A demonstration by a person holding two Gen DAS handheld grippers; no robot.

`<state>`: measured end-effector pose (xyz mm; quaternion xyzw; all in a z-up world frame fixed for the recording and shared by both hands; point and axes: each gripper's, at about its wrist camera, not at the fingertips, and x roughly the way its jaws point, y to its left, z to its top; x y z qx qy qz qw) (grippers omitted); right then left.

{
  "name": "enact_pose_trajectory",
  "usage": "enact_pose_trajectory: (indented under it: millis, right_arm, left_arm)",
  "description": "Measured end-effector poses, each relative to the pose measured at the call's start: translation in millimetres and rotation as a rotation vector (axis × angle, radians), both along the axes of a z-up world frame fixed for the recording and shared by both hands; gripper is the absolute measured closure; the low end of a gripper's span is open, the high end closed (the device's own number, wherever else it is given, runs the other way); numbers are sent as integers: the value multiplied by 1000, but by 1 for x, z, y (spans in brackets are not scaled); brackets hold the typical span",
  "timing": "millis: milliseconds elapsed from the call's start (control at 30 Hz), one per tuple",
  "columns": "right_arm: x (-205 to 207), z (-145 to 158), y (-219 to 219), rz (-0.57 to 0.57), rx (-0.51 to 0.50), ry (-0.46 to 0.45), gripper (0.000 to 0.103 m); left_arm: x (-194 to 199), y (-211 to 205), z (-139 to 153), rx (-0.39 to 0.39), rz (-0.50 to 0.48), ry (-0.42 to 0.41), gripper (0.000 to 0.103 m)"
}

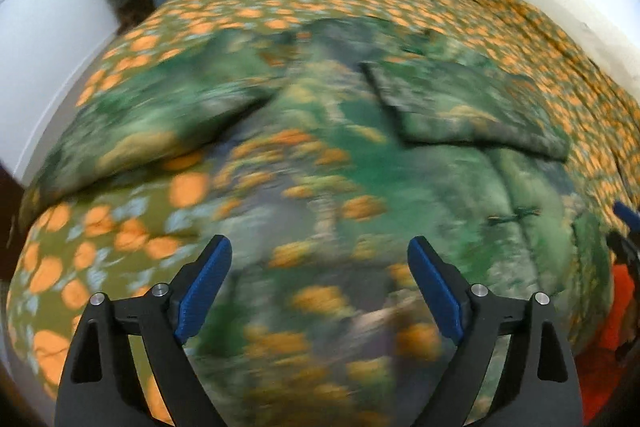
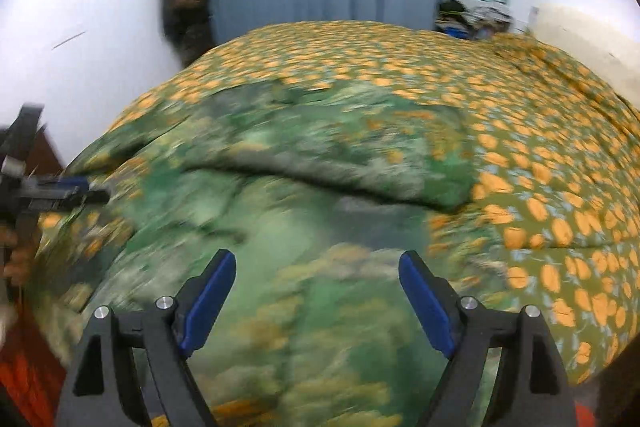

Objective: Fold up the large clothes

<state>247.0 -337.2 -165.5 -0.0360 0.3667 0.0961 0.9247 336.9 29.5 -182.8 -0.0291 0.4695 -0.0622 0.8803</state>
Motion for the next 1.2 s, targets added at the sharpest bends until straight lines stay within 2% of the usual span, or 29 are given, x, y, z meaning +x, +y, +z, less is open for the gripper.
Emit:
enact_pose_trajectory:
  millis: [133,233,333,567,767,833,900,933,1000,1133,1200]
  right_arm:
    - [-4,-4,21,41,-33,-18,17]
    - [-3,-5,28,39,-38,-28,17]
    - [-3,-4,31,27,-23,-39,17]
    - [-4,-14,38,34,-49,-41,17]
    - [-6,-15,42,50,-84,-69,17]
    - [-6,-16,44,58,-98,-75,17]
    - [-6,-16,46,63,-106,-81,17]
    - [-5,-17,47,67,-108,-82,17]
    - [-4,-17,50,70,-114,-83,17]
    - [-5,-21,55,86,-135,-80,17]
    - [-3,-24,56,89,-139,-69,17]
  left_arm:
    - [-10,34,-5,8,136,-2,12]
    - [-23,48,-11,-3,183,-25,12]
    - [-30,57,-26,-3,210,4,12]
    - [-30,90,-23,-89,282,2,12]
    - [-8,149,-13,-192,424,-6,12]
    - [2,181,-12,-294,498,-34,4]
    - [14,221,-24,-418,608,-37,3]
    - [17,233,-30,-453,650,-28,3]
    - [30,267,-55,-581,745,12,4]
    - [45,298,-87,-732,876,32,5]
    - [51,307,-87,-751,920,-7,5]
